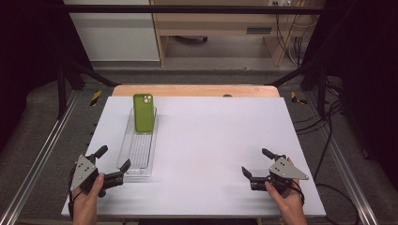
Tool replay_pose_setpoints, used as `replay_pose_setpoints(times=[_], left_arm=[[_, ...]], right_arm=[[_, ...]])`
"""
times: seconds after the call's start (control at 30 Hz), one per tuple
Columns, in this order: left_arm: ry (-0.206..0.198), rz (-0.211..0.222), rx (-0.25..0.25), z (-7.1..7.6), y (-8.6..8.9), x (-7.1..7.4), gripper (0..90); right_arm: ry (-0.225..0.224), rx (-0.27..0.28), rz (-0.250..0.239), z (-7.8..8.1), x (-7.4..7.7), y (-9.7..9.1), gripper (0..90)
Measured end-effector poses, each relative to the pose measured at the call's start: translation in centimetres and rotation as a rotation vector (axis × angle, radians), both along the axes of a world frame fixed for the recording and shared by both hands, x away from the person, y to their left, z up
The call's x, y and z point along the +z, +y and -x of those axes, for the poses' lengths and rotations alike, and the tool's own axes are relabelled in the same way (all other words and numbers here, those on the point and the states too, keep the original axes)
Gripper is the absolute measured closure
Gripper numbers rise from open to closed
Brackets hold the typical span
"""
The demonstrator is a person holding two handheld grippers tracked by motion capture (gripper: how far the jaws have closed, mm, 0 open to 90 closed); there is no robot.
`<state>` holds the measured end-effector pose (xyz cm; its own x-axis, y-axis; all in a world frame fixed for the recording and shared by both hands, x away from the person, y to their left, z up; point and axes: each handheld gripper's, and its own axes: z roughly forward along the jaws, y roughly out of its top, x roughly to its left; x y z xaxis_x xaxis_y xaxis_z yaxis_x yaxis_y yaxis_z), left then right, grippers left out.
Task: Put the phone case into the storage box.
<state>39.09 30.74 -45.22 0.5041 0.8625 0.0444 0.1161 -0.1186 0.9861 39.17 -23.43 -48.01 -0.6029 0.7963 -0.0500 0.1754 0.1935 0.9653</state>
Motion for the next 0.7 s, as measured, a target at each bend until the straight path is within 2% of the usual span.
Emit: replay_pose_setpoints(times=[0.7], left_arm=[[0.000,0.000,-0.032,-0.1,-0.8,-1.2,1.9]], right_arm=[[0.002,-0.009,0.000,-0.1,-0.1,-0.2,3.7]])
